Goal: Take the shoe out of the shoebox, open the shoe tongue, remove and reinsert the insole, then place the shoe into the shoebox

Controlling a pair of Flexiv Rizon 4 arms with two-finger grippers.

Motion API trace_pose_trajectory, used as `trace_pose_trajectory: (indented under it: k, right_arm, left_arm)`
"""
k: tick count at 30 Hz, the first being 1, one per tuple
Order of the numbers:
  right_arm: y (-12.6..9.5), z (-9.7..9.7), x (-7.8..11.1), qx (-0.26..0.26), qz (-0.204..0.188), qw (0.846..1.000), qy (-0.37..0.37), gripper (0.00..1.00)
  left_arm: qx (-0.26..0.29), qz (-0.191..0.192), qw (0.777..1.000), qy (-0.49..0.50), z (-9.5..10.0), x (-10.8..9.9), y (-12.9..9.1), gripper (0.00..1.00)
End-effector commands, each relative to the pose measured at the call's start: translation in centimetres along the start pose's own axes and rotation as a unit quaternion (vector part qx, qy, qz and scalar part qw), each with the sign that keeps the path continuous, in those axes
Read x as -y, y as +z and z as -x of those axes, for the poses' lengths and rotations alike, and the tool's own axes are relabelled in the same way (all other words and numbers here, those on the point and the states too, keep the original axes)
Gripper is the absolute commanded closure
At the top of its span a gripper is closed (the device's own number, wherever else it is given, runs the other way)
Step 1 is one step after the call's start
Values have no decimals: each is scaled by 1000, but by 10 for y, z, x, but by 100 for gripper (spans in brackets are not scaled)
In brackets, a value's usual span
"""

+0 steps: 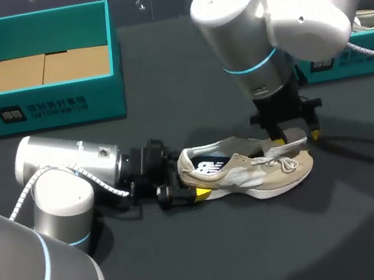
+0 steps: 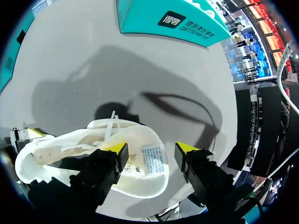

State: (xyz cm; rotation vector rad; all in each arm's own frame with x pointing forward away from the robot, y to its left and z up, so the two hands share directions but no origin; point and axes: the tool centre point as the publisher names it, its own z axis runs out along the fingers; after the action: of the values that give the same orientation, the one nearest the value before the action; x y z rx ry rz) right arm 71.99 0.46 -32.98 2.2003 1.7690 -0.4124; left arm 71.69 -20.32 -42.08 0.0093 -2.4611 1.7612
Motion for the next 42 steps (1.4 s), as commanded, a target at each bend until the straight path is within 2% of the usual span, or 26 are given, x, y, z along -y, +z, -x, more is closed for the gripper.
trace_pose_trajectory:
  k: [1,5,10,13,15,17,18,21,23,24,25,34,39,41,42]
  right_arm:
    - [-50,0,10,-19,51,998,-26,32]
    - [-88,-11,16,-36,96,991,-80,35]
    - [-116,-25,23,-38,122,982,-141,31]
    - [-131,-32,28,-70,143,968,-196,35]
    - [-137,-40,30,-79,147,957,-238,50]
    - [-143,-50,33,-83,153,943,-284,78]
    - [-146,-56,35,-85,156,935,-307,100]
    - [-152,-70,42,-117,165,902,-381,100]
    - [-155,-79,49,-170,173,856,-456,100]
    - [-157,-83,56,-196,177,824,-501,100]
    - [-157,-83,58,-181,176,832,-494,100]
    - [-157,-83,58,-181,176,832,-494,100]
    - [-147,-112,63,-211,197,760,-582,100]
    - [-140,-121,67,-225,206,715,-629,100]
    - [-136,-124,69,-238,203,685,-658,100]
  left_arm:
    - [0,1,1000,0,-2,-4,-1,100]
    - [0,1,1000,0,-2,-4,-1,100]
    - [0,1,1000,0,-2,-4,-1,100]
    - [0,1,1000,0,-2,-4,-1,100]
    - [0,1,1000,0,-2,-4,-1,100]
    - [0,1,1000,0,-2,-4,-1,100]
    - [0,1,1000,0,-2,-4,-1,100]
    - [0,1,1000,0,-2,-4,-1,100]
    - [0,1,1000,0,-2,-4,-1,100]
    - [0,1,1000,0,-2,-4,-1,100]
    - [0,1,1000,0,-2,-4,-1,100]
    - [0,1,1000,0,-2,-4,-1,100]
    - [0,1,1000,0,-2,-4,-1,100]
    - [0,1,1000,0,-2,-4,-1,100]
    - [0,1,1000,0,-2,-4,-1,100]
